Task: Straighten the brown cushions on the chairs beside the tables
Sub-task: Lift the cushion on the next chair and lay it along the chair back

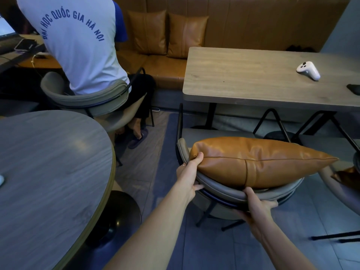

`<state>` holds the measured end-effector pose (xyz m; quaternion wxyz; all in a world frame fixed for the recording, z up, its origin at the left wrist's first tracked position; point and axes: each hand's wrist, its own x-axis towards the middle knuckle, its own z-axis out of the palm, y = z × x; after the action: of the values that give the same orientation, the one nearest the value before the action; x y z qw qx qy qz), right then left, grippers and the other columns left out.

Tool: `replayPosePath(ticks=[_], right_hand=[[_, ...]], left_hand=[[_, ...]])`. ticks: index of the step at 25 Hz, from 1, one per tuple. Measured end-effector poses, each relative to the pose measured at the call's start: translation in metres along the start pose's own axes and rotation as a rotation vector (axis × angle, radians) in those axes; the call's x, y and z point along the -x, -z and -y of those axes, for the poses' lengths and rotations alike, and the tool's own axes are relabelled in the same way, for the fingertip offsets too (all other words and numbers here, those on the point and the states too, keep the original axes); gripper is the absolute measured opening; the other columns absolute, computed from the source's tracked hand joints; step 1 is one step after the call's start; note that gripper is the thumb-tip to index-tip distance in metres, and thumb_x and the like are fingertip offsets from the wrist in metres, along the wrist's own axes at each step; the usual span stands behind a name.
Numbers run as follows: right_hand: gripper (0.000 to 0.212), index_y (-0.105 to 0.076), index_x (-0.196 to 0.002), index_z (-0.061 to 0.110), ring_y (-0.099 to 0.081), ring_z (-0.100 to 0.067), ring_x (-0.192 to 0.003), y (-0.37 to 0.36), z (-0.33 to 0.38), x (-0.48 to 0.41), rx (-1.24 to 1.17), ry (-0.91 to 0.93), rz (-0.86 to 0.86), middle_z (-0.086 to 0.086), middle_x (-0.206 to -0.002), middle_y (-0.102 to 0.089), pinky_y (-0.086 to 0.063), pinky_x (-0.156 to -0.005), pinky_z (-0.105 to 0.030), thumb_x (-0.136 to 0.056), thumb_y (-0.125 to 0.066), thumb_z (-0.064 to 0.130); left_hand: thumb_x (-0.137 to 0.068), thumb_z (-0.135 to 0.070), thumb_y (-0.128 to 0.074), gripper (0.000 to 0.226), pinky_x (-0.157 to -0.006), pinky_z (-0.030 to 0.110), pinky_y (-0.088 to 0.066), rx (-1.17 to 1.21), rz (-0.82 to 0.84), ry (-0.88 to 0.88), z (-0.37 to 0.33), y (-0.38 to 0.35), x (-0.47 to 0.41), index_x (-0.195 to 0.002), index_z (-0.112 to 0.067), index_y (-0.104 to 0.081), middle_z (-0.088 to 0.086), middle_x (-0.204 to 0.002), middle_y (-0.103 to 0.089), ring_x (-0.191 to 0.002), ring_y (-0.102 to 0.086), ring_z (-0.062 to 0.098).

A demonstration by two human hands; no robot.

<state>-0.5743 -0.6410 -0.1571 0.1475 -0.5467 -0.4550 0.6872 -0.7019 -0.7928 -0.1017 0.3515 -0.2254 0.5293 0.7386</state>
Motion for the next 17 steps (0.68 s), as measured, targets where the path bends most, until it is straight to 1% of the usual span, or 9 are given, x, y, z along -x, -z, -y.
replayPosePath(ticks=[4,7,10,12,13,14,15,16,17], right_hand=[[0.093,-0.011,-0.149,0.031,-0.057,-0.033,-0.119,-0.009,0.001,0.0,-0.025,-0.003,-0.005,-0.013,-0.144,-0.04,-0.062,-0.058,-0.042,-0.083,-0.076,0.02],[0.091,-0.013,-0.147,0.032,-0.057,-0.032,-0.118,-0.009,0.002,0.001,-0.016,-0.002,-0.008,-0.011,-0.143,-0.04,-0.062,-0.059,-0.041,-0.083,-0.077,0.022],[0.101,-0.011,-0.149,0.036,-0.063,-0.039,-0.107,-0.002,0.004,0.008,0.111,0.01,-0.026,-0.011,-0.139,-0.045,-0.062,-0.077,-0.055,-0.076,-0.082,0.041],[0.115,-0.016,-0.153,0.025,-0.055,-0.047,-0.12,0.002,0.007,0.012,0.412,0.043,-0.115,-0.018,-0.146,-0.042,-0.052,-0.096,-0.061,-0.067,-0.083,0.062],[0.118,-0.021,-0.153,0.014,-0.048,-0.049,-0.128,0.004,0.01,0.018,0.599,0.116,-0.205,-0.022,-0.149,-0.038,-0.045,-0.102,-0.062,-0.066,-0.082,0.065],[0.111,-0.03,-0.148,0.004,-0.045,-0.05,-0.13,0.006,0.011,0.02,0.772,0.282,-0.307,-0.026,-0.148,-0.039,-0.042,-0.102,-0.061,-0.069,-0.082,0.062],[0.092,-0.044,-0.136,-0.001,-0.048,-0.05,-0.124,0.008,0.01,0.022,0.922,0.562,-0.386,-0.028,-0.138,-0.048,-0.043,-0.097,-0.06,-0.073,-0.081,0.055],[0.063,-0.056,-0.116,0.0,-0.055,-0.049,-0.112,0.01,0.009,0.026,1.045,0.889,-0.393,-0.027,-0.119,-0.058,-0.046,-0.088,-0.057,-0.079,-0.079,0.046],[0.036,-0.059,-0.095,0.005,-0.06,-0.046,-0.095,0.01,0.009,0.03,1.155,1.147,-0.325,-0.021,-0.097,-0.063,-0.048,-0.079,-0.052,-0.084,-0.075,0.035]], left_hand=[[-0.078,-0.044,-0.083,0.06,-0.097,0.06,-0.051,-0.038,0.022,0.01,-0.011,0.003,-0.008,-0.122,-0.017,-0.052,0.01,-0.132,-0.052,-0.125,-0.051,0.044],[-0.076,-0.046,-0.084,0.07,-0.096,0.061,-0.051,-0.05,0.017,0.002,-0.012,0.002,-0.011,-0.13,-0.015,-0.051,0.012,-0.139,-0.052,-0.124,-0.052,0.044],[-0.079,-0.046,-0.082,0.062,-0.099,0.062,-0.049,-0.048,0.019,0.002,-0.01,0.002,-0.01,-0.123,-0.017,-0.051,0.013,-0.142,-0.05,-0.127,-0.049,0.046],[-0.08,-0.046,-0.081,0.059,-0.1,0.063,-0.048,-0.055,0.028,0.007,-0.011,0.004,-0.007,-0.121,-0.018,-0.05,0.014,-0.145,-0.049,-0.13,-0.047,0.046],[-0.08,-0.047,-0.08,0.059,-0.1,0.063,-0.048,-0.063,0.028,0.008,-0.011,0.004,-0.007,-0.122,-0.018,-0.049,0.014,-0.146,-0.048,-0.13,-0.046,0.046],[-0.08,-0.048,-0.08,0.06,-0.1,0.063,-0.047,-0.071,0.028,0.006,-0.011,0.004,-0.007,-0.122,-0.018,-0.049,0.014,-0.147,-0.047,-0.131,-0.046,0.046],[-0.08,-0.049,-0.08,0.06,-0.101,0.063,-0.047,-0.078,0.024,0.003,-0.011,0.004,-0.007,-0.122,-0.019,-0.05,0.014,-0.147,-0.047,-0.131,-0.045,0.047],[-0.08,-0.049,-0.08,0.06,-0.101,0.063,-0.047,-0.08,0.02,-0.001,-0.01,0.004,-0.007,-0.121,-0.019,-0.05,0.014,-0.147,-0.047,-0.131,-0.045,0.047],[-0.079,-0.049,-0.08,0.06,-0.101,0.064,-0.046,-0.082,0.016,-0.007,-0.01,0.003,-0.007,-0.121,-0.019,-0.05,0.014,-0.147,-0.047,-0.13,-0.046,0.047]])
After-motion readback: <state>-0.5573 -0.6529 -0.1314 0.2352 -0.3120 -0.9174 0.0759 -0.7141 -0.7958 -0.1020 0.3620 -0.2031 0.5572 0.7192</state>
